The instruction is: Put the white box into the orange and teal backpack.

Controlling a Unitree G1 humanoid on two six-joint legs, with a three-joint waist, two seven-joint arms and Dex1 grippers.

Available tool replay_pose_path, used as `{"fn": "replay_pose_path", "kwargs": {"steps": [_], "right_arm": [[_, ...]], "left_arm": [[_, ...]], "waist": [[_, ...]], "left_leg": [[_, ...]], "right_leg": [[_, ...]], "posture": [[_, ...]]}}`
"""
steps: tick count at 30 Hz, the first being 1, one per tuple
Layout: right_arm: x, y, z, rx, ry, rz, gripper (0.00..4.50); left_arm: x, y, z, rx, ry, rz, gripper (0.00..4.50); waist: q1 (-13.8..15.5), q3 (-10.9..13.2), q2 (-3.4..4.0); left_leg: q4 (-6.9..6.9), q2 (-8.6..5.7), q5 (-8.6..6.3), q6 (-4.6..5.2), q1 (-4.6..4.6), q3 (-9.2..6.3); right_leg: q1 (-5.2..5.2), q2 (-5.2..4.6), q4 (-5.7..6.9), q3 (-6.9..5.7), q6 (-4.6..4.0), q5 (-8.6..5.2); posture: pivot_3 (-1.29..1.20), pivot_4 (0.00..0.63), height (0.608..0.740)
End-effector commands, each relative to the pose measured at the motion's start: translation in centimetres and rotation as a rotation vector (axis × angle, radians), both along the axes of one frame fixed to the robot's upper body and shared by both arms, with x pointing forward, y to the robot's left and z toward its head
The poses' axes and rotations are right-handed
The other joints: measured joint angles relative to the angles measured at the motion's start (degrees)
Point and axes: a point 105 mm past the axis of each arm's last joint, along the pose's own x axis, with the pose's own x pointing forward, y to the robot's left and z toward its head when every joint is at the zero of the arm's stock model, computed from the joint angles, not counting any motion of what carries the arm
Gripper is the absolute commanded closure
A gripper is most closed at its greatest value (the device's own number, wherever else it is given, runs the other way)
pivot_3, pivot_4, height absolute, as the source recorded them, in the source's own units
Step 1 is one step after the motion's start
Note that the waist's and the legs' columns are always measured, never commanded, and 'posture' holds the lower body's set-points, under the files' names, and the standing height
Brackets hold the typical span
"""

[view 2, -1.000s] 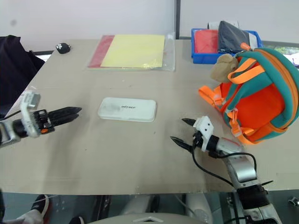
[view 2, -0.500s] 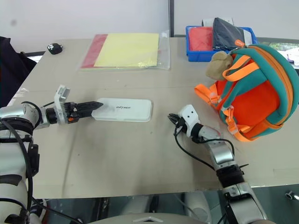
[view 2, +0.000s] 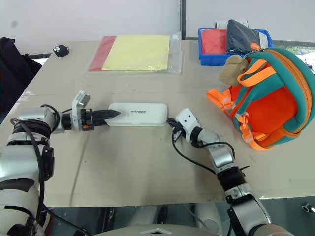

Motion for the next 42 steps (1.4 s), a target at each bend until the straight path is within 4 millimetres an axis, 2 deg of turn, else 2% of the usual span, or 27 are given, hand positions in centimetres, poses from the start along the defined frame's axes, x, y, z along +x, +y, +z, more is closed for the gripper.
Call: {"fn": "replay_pose_path", "kwargs": {"steps": [1, 7, 16, 17, 19, 21, 22, 23, 25, 32, 35, 36, 37, 39, 42], "right_arm": [[-0.3, 0.6, 1.2, 0.023, -0.055, 0.031, 4.44], [-0.7, 0.0, 0.8, 0.005, -0.055, 0.042, 4.44], [-0.6, -1.4, 0.5, 0.002, -0.052, 0.001, 4.44], [-0.7, -1.6, 0.5, 0.006, -0.053, -0.001, 4.50], [-0.8, -1.8, 0.6, 0.015, -0.065, -0.013, 4.50], [-0.9, -1.9, 0.6, 0.023, -0.067, -0.017, 4.50], [-1.0, -1.9, 0.6, 0.026, -0.064, -0.014, 4.50], [-1.1, -1.9, 0.6, 0.025, -0.064, -0.013, 4.50], [-1.1, -1.9, 0.6, 0.026, -0.070, -0.014, 4.50], [-1.6, -2.3, 1.0, 0.073, -0.068, -0.018, 4.50], [-2.6, -4.2, 1.7, 0.103, -0.087, -0.051, 4.50], [-3.5, -5.6, 2.3, 0.129, -0.130, -0.090, 3.95], [-4.3, -6.5, 2.7, 0.145, -0.161, -0.116, 3.65], [-5.6, -8.7, 3.4, 0.205, -0.202, -0.227, 2.72], [-8.2, -12.1, 4.3, 0.292, -0.246, -0.418, 1.30]], "left_arm": [[-0.7, -1.6, -1.5, -0.057, 0.081, -0.047, 0.00], [-0.9, -2.4, -2.1, -0.108, 0.090, -0.050, 0.00], [-1.0, -2.1, -1.9, -0.170, 0.079, -0.007, 0.00], [-1.2, -2.0, -2.1, -0.168, 0.080, -0.011, 0.40], [-1.4, -1.9, -2.3, -0.170, 0.081, -0.015, 0.88], [-1.4, -1.9, -2.3, -0.180, 0.082, -0.013, 1.75], [-1.5, -1.9, -2.3, -0.186, 0.082, -0.012, 1.96], [-1.5, -1.9, -2.3, -0.188, 0.082, -0.011, 2.56], [-1.6, -1.9, -2.4, -0.192, 0.083, -0.009, 3.31], [-1.5, -2.1, -2.5, -0.199, 0.062, -0.005, 3.38], [-1.3, -2.5, -1.4, -0.213, -0.003, -0.018, 3.38], [-1.4, -3.0, 0.0, -0.248, -0.061, -0.041, 3.38], [-1.7, -3.4, 1.0, -0.271, -0.100, -0.059, 3.38], [-2.5, -4.1, 2.7, -0.281, -0.192, -0.086, 3.38], [-3.4, -5.2, 4.2, -0.228, -0.332, -0.074, 3.38]], "waist": [[0.0, 0.0, 0.00], [-0.1, 0.0, -0.01], [-0.1, -0.1, -0.01], [-0.1, -0.1, -0.01], [-0.2, -0.1, -0.01], [-0.3, -0.1, -0.01], [-0.3, -0.1, -0.01], [-0.3, -0.1, -0.03], [-0.3, -0.1, -0.03], [-0.2, -0.1, -0.03], [0.1, -0.1, -0.03], [0.1, -0.1, -0.05], [0.2, -0.1, -0.04], [0.1, -0.1, -0.05], [0.3, -0.1, -0.06]], "left_leg": [[0.00, 0.00, 0.00, 0.00, 0.00, 0.00], [0.02, 0.01, 0.00, 0.00, 0.01, 0.00], [0.07, 0.01, 0.00, 0.00, 0.01, -0.01], [0.07, 0.01, 0.00, 0.00, 0.01, 0.00], [0.07, 0.02, 0.00, 0.00, 0.01, 0.00], [0.07, 0.02, 0.00, 0.00, 0.01, 0.00], [0.08, 0.02, 0.00, 0.00, 0.01, 0.00], [0.10, 0.03, 0.00, 0.00, 0.00, 0.00], [0.14, 0.04, 0.00, 0.00, 0.01, 0.00], [0.20, 0.04, 0.00, 0.00, 0.00, 0.00], [0.21, 0.04, 0.00, 0.00, -0.02, 0.00], [0.21, 0.05, 0.00, 0.00, -0.05, -0.04], [0.23, 0.05, 0.00, 0.00, -0.06, -0.06], [0.28, 0.06, -0.01, 0.00, -0.30, -0.22], [0.34, 0.10, -0.01, 0.00, -0.47, -0.30]], "right_leg": [[0.00, 0.00, 0.00, -0.01, 0.00, 0.00], [0.00, 0.00, 0.02, 0.00, 0.00, 0.00], [0.01, -0.01, 0.04, 0.00, 0.00, 0.00], [0.01, -0.01, 0.04, 0.02, 0.00, 0.00], [0.01, 0.00, 0.04, 0.02, 0.00, 0.00], [0.00, 0.00, 0.04, 0.03, 0.00, 0.00], [0.00, 0.00, 0.05, 0.04, 0.00, 0.00], [0.00, 0.00, 0.05, 0.05, 0.00, 0.00], [0.01, 0.03, 0.07, 0.04, 0.00, 0.00], [0.02, 0.02, 0.09, 0.05, 0.00, 0.00], [0.02, -0.01, 0.08, 0.05, 0.00, 0.00], [0.01, -0.06, 0.07, 0.05, 0.00, 0.00], [0.02, -0.12, 0.07, 0.05, 0.00, 0.00], [-0.04, -0.28, 0.05, 0.12, 0.00, 0.00], [-0.15, -0.28, 0.05, 0.12, 0.00, 0.00]], "posture": [[0.00, 0.150, 0.740], [0.00, 0.150, 0.740], [0.00, 0.150, 0.740], [0.00, 0.150, 0.740], [0.00, 0.150, 0.740], [0.00, 0.150, 0.740], [0.00, 0.150, 0.740], [0.00, 0.150, 0.740], [0.00, 0.150, 0.740], [0.00, 0.150, 0.740], [0.00, 0.150, 0.740], [0.00, 0.150, 0.740], [0.00, 0.150, 0.740], [0.00, 0.150, 0.740], [0.00, 0.150, 0.740]]}}
